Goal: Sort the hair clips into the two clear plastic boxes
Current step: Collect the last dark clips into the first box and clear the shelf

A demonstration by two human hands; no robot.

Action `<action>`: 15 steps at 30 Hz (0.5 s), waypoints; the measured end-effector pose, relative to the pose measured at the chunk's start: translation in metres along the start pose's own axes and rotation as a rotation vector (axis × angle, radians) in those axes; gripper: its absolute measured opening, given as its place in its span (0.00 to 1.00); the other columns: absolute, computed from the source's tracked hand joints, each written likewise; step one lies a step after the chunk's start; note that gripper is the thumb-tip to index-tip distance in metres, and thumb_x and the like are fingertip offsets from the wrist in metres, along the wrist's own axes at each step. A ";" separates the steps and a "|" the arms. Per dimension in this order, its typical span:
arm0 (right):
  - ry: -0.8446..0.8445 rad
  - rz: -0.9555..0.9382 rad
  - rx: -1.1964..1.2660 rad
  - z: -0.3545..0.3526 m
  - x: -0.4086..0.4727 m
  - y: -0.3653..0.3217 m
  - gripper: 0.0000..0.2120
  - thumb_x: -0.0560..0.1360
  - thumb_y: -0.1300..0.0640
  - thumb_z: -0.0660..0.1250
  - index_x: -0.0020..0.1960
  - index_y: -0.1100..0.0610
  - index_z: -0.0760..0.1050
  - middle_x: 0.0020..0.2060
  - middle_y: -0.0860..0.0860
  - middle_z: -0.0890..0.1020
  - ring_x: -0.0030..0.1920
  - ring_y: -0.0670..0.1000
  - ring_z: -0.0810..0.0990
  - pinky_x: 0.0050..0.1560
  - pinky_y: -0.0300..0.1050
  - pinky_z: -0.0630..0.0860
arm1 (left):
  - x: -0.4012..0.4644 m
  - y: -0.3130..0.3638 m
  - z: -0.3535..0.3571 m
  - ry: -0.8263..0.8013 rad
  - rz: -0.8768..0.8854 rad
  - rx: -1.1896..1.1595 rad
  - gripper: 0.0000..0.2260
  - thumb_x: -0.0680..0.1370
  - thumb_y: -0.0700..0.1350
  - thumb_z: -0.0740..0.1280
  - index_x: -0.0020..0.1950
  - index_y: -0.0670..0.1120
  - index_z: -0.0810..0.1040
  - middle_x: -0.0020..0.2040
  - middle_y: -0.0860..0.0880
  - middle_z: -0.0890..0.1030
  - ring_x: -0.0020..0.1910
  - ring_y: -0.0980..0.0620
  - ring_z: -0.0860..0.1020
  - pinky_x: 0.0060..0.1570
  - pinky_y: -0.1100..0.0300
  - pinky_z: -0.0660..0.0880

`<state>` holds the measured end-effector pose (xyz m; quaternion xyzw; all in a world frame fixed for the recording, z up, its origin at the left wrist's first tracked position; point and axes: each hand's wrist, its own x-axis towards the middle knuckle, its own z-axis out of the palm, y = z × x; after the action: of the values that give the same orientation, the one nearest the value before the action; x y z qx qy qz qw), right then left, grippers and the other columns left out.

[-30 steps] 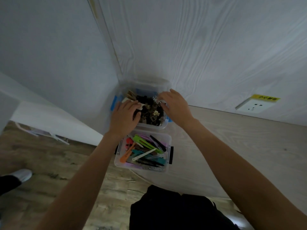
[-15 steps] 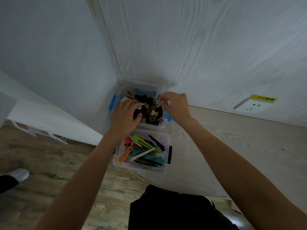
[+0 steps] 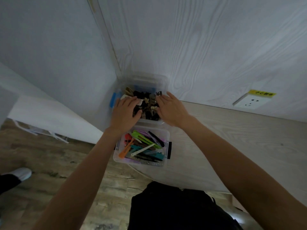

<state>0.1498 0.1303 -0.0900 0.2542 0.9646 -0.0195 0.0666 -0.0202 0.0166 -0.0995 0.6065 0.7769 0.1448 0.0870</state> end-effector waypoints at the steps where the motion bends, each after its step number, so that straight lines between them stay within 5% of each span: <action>1: 0.002 0.017 0.012 0.001 -0.003 -0.002 0.27 0.81 0.49 0.43 0.73 0.64 0.53 0.72 0.59 0.63 0.74 0.55 0.57 0.74 0.51 0.41 | -0.001 0.000 -0.001 -0.004 0.004 -0.007 0.23 0.76 0.56 0.55 0.68 0.47 0.70 0.70 0.47 0.70 0.70 0.45 0.66 0.72 0.45 0.54; 4: 0.214 0.118 0.277 0.011 -0.022 -0.008 0.28 0.79 0.48 0.41 0.71 0.63 0.61 0.71 0.59 0.65 0.74 0.57 0.58 0.74 0.53 0.44 | -0.008 -0.002 -0.003 0.028 0.023 -0.045 0.24 0.77 0.57 0.54 0.67 0.46 0.71 0.69 0.45 0.71 0.69 0.43 0.66 0.69 0.46 0.61; 7: 0.350 0.271 0.614 0.019 -0.043 -0.013 0.22 0.80 0.53 0.53 0.71 0.60 0.61 0.72 0.57 0.63 0.74 0.56 0.57 0.74 0.52 0.49 | -0.022 -0.008 -0.007 0.092 0.029 -0.028 0.21 0.78 0.55 0.55 0.65 0.46 0.72 0.66 0.44 0.73 0.66 0.42 0.69 0.66 0.46 0.65; 10: 0.259 0.261 0.564 0.027 -0.054 -0.016 0.26 0.80 0.47 0.50 0.74 0.57 0.56 0.75 0.52 0.58 0.75 0.51 0.54 0.74 0.50 0.49 | -0.035 -0.015 -0.009 0.071 -0.010 -0.021 0.23 0.77 0.57 0.54 0.66 0.46 0.72 0.67 0.44 0.72 0.67 0.43 0.68 0.67 0.46 0.65; 15: 0.413 0.274 0.436 -0.007 -0.037 0.001 0.21 0.79 0.50 0.56 0.68 0.59 0.66 0.67 0.55 0.71 0.69 0.55 0.66 0.70 0.51 0.62 | -0.045 -0.006 -0.012 0.067 -0.200 -0.184 0.23 0.77 0.55 0.62 0.71 0.51 0.64 0.76 0.45 0.54 0.75 0.45 0.50 0.69 0.45 0.60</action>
<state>0.1811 0.1138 -0.0782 0.3885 0.8878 -0.1643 -0.1843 -0.0183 -0.0294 -0.0924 0.5103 0.8195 0.2263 0.1300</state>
